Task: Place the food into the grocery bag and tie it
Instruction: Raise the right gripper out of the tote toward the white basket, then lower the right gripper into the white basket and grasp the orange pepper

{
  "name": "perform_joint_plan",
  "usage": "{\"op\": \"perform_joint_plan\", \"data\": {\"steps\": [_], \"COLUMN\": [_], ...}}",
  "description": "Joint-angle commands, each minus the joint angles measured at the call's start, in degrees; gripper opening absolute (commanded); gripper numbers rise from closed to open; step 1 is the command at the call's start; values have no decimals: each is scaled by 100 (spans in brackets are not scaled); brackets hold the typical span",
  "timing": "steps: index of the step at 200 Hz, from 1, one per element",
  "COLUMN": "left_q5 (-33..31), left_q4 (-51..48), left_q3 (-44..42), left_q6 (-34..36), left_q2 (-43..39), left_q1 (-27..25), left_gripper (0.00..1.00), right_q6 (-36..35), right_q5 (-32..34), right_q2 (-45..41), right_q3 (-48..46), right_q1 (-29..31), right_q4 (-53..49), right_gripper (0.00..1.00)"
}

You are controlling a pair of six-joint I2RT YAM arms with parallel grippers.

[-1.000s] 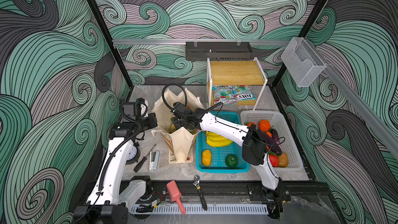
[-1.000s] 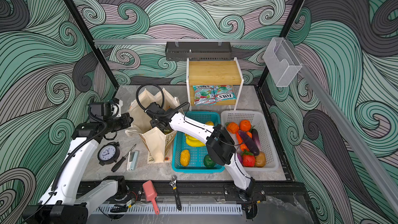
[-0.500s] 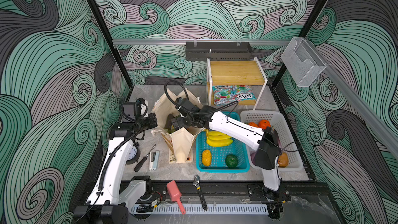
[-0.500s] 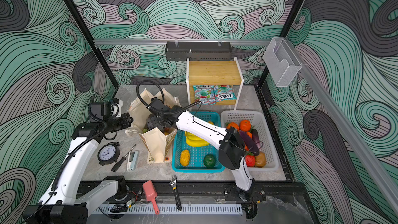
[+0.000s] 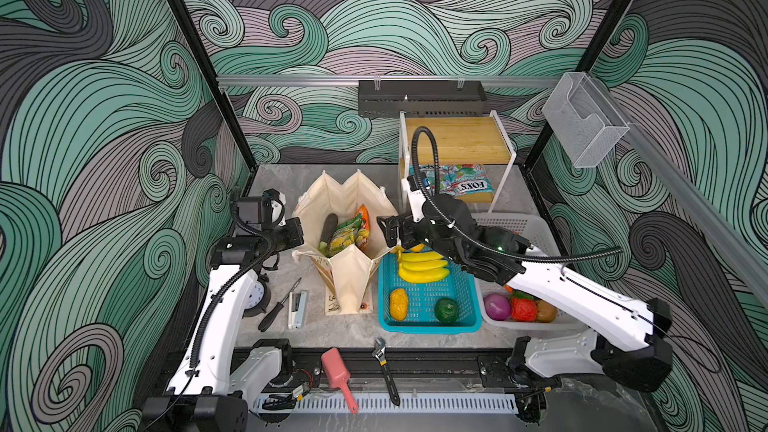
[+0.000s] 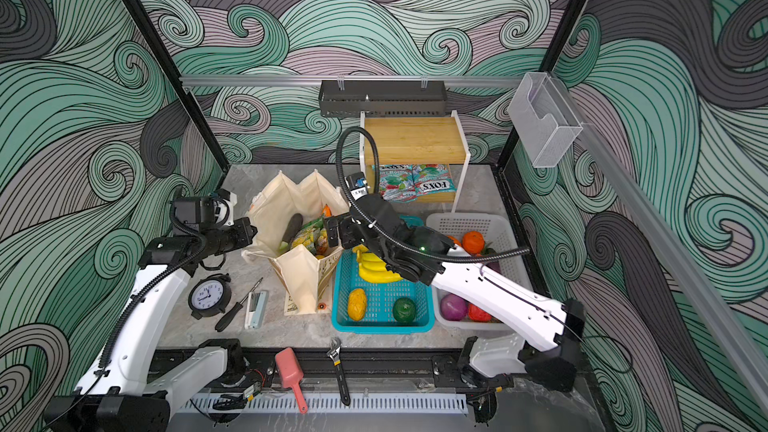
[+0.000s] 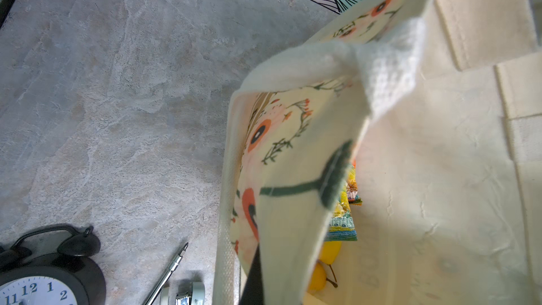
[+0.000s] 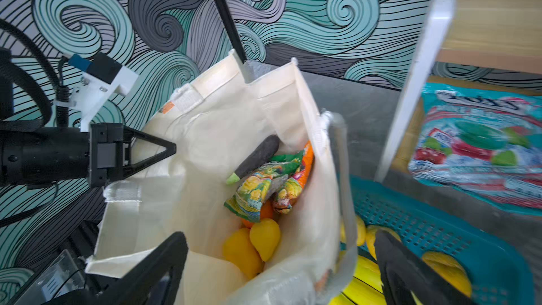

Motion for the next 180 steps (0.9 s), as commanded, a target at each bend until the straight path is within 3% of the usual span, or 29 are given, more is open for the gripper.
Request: {"op": "perform_joint_plan", "data": {"steps": [1, 43, 70, 87, 111, 159, 180], "left_q5": [57, 76, 63, 81, 28, 63, 38], "left_q4": [16, 15, 9, 11, 2, 1, 19], "left_q3": [-22, -22, -23, -24, -23, -22, -36], "left_q6": [33, 25, 23, 25, 37, 28, 32], "left_q2": [-82, -65, -42, -52, -41, -14, -30], "left_q1": [-27, -27, -27, -28, -27, -27, -28], "left_gripper": [0, 0, 0, 0, 0, 0, 0], "right_q6": [81, 781, 1418, 1825, 2283, 2973, 2994], "right_q5": [890, 881, -137, -694, -953, -1703, -1803], "right_q2": [-562, -1673, -2021, -1885, -1490, -584, -299], "right_q3": [-468, -1623, -2434, -2756, -3040, -3346, -3389], "right_q1": [-285, -1375, -2769, -3629, -4380, -5339, -5450], "right_q4": [-96, -409, -344, -352, -310, -51, 40], "right_gripper": [100, 100, 100, 100, 100, 100, 100]}}
